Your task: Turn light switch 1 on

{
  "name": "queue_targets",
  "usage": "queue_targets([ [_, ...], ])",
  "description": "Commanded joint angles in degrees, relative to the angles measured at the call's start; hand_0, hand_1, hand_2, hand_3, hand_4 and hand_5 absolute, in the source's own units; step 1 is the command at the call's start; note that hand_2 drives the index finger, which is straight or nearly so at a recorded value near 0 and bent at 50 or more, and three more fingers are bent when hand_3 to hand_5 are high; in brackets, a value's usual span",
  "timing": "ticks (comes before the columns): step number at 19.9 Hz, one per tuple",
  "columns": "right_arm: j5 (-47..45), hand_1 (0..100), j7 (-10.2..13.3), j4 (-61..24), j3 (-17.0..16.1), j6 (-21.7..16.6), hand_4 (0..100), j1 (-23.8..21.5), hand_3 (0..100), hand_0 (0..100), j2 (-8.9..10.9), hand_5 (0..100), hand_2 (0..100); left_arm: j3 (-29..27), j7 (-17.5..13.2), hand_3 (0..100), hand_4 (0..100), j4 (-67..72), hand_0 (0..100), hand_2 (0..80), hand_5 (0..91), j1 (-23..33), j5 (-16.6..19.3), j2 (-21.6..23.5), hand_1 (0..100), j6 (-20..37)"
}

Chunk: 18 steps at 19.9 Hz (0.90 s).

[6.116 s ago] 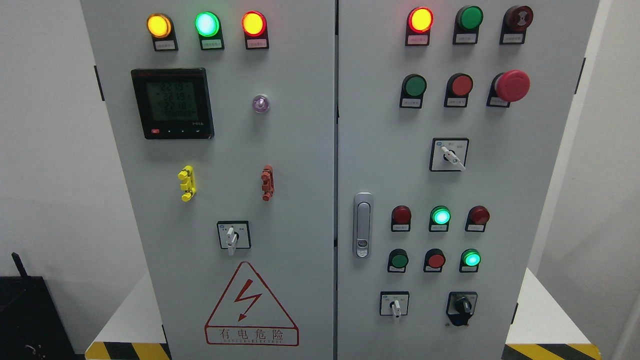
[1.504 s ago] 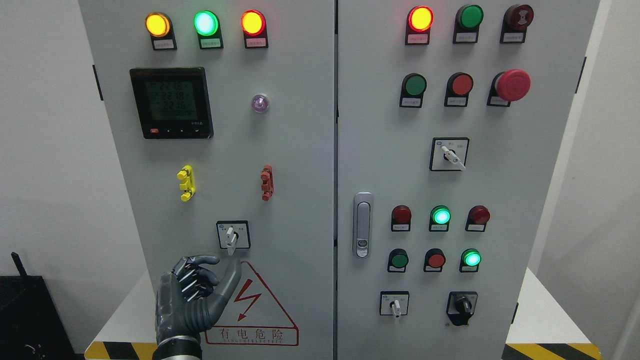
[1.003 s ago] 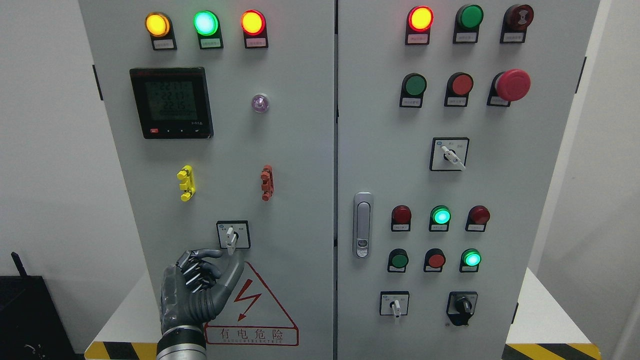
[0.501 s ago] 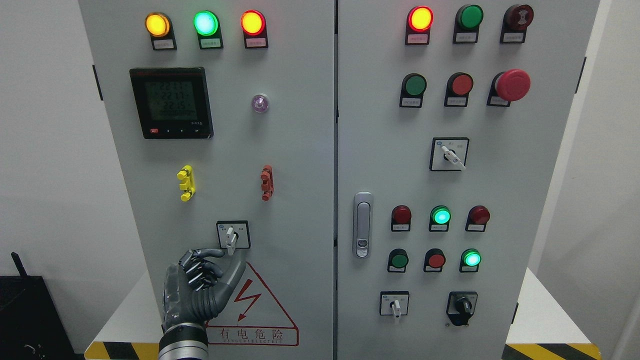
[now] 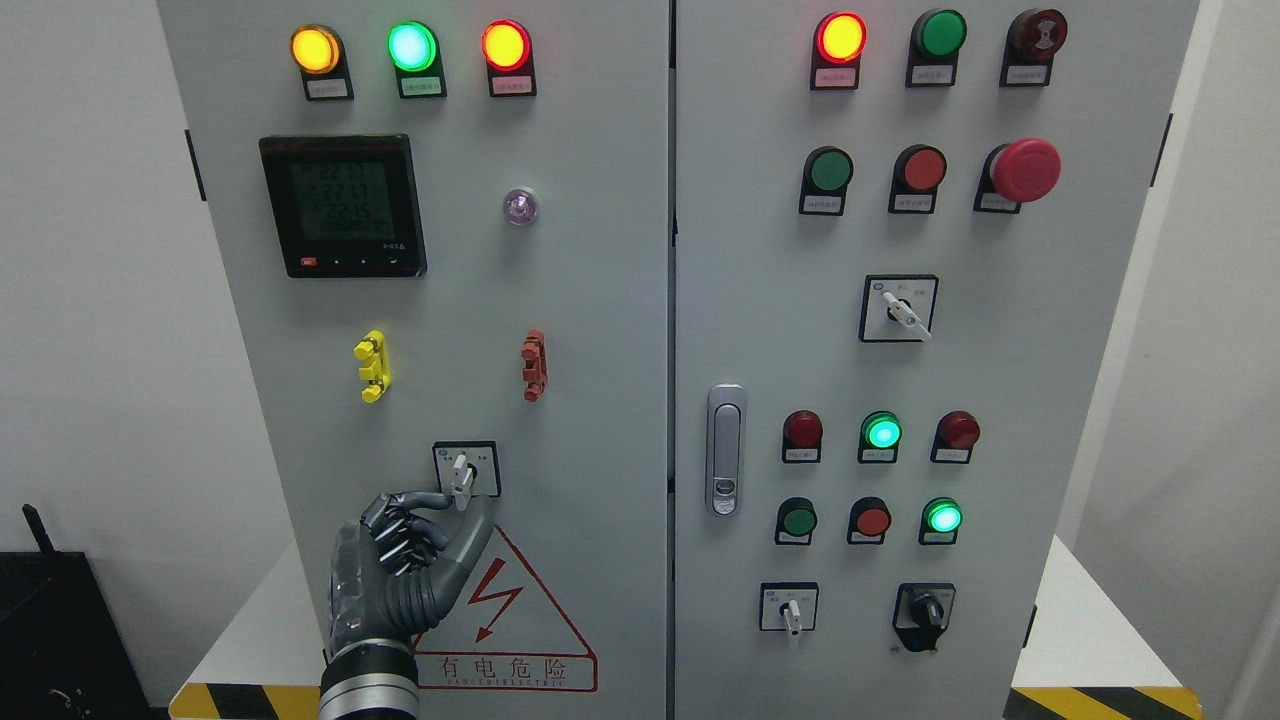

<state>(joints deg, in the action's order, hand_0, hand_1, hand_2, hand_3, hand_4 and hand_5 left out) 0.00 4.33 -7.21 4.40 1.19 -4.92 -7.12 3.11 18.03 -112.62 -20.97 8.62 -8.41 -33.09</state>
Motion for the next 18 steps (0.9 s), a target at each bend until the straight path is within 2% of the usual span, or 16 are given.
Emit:
queue_targets([
  [1, -1.41, 0, -0.03, 0.00, 0.00, 0.04, 0, 0.00, 0, 0, 0.00, 0, 0, 0.05, -0.01, 88, 92, 0.21, 15, 53.4, 79.6, -0.83, 0.00, -0.21, 77, -0.66],
  [18, -1.41, 0, -0.03, 0.00, 0.00, 0.04, 0, 0.00, 0, 0, 0.00, 0, 0, -0.04, -0.10, 89, 93, 0.21, 20, 54.5, 80.5, -1.44, 1.05, -0.21, 74, -2.15],
])
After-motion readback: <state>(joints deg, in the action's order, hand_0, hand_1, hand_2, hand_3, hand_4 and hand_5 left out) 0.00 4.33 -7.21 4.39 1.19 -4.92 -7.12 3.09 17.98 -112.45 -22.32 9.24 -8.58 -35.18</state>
